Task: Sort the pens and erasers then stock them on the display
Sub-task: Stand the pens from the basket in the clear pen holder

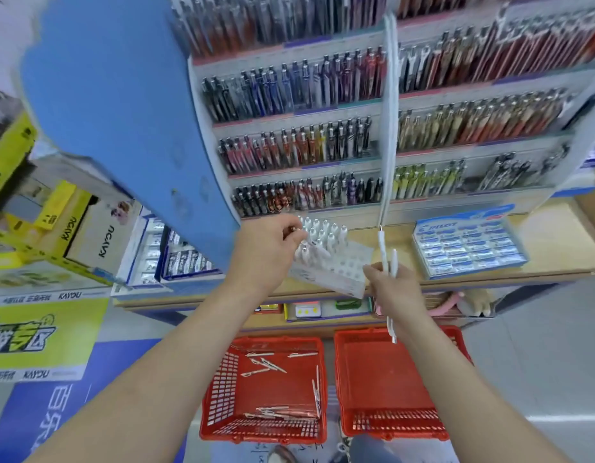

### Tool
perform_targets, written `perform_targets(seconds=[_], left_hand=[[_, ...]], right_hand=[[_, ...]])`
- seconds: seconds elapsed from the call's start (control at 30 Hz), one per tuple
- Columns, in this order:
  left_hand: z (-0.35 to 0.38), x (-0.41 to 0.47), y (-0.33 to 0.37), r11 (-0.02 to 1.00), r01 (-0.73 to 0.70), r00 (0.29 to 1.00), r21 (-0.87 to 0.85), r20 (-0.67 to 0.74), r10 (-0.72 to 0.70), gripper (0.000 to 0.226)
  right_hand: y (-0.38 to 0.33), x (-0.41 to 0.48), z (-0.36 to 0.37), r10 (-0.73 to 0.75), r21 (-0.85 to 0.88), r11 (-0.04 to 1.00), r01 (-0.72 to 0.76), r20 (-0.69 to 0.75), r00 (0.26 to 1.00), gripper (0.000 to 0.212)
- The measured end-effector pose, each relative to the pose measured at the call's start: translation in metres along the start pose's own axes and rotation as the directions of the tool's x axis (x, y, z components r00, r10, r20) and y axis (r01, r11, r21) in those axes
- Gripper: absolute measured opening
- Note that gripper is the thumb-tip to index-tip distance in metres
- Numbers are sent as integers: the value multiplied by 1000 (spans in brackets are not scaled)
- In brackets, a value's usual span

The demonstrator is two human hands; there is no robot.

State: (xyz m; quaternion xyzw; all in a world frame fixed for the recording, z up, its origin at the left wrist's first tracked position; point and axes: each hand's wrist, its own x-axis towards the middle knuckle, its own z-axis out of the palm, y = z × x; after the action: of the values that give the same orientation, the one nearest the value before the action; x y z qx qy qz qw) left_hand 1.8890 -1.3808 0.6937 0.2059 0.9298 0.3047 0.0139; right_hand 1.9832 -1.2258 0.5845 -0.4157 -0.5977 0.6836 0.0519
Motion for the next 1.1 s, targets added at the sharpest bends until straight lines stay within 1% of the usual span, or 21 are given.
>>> perform_targets(seconds=[0.17,0.27,0.37,0.5,0.67,0.8,0.93,1.1], left_hand=[[14,16,-8,961,-146,981,235,159,111,18],[22,21,-16,925,-183,966,334,234,106,20],[26,22,-21,892,-221,953,394,282,112,21],[26,25,-18,879,-228,949,419,296,106,22],[28,26,-12,828,-287,927,481,356,115,24],[35,22,-17,853,-235,936,467,346,68,20],[40,16,-20,904,-107,963,415,271,-11,18],[44,18,-22,883,-115,965,455,262,-9,17]], right_hand=[[13,13,8,-26,-107,994,20,-57,998,12],[20,8,9,-28,-56,998,25,-40,999,13],[28,4,12,-34,-23,999,34,-13,999,17],[29,1,11,-39,-10,999,39,-6,999,20],[25,-1,10,-41,7,999,41,14,999,21],[26,-3,8,-21,26,999,20,24,999,22],[26,-3,8,-33,27,999,32,28,999,22],[26,-2,9,-61,-31,998,61,9,998,23]])
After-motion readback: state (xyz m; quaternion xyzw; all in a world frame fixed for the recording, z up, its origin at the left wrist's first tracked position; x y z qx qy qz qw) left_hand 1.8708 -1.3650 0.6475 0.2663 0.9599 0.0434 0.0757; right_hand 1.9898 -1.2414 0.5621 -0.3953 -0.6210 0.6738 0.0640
